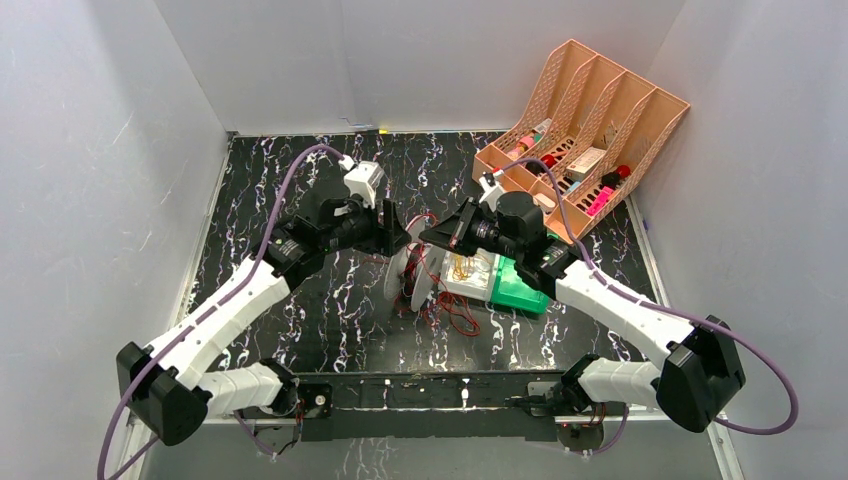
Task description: Wrap the cables
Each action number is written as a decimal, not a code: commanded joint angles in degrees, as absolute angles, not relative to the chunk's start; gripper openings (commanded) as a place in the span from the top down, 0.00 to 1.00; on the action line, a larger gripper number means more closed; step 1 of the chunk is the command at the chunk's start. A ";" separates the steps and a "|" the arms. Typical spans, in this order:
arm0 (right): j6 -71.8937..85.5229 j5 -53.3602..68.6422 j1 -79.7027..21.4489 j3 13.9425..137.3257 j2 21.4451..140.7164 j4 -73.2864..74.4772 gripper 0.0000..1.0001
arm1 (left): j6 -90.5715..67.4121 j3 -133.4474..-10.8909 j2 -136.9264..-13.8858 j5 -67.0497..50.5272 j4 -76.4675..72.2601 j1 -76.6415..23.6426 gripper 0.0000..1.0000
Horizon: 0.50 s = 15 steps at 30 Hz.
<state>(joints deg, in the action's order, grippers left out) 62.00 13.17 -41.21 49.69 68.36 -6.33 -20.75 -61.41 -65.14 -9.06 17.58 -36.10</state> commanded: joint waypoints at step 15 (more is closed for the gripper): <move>63.64 18.54 -40.19 47.22 70.58 -14.16 1.00 | -17.45 -62.70 -72.99 -9.06 17.84 -35.94 0.38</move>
